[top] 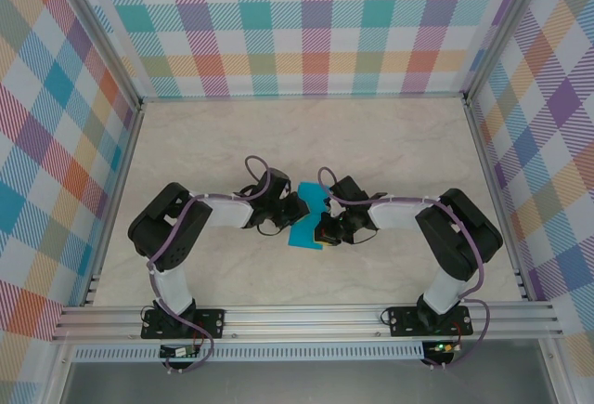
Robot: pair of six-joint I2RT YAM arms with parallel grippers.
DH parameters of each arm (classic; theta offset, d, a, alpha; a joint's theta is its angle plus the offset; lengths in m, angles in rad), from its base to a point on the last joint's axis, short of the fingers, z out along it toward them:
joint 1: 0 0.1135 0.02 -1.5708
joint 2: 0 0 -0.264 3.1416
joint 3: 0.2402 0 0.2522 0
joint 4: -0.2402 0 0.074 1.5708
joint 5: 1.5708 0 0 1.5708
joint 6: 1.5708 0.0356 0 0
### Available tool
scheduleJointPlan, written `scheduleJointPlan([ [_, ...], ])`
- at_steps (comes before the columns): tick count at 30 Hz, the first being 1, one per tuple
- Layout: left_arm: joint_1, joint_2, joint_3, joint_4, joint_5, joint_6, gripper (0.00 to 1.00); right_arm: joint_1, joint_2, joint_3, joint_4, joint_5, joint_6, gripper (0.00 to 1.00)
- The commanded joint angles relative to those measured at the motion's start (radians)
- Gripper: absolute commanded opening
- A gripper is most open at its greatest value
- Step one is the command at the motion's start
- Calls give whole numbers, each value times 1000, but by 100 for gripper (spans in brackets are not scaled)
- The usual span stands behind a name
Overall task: Fold a paper plane with a square sheet of paper (pick it up from the middle)
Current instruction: Fold the triangle a second time at the center of the table.
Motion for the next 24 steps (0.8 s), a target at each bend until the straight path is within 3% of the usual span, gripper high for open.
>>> scheduleJointPlan([
  [1,-6,14,-17,-7,-44,13,12,2,11,-2,-97,40,7,2],
  [10,-6,29,-53,-26,-65,16,11,2,-62,47,-66,-25,34,5],
  [18,-6,32,-41,-29,-58,12,10,6,58,195,-104,-20,16,6],
  [24,-7,39,-37,-15,-47,2,10,7,121,196,-63,-33,26,5],
])
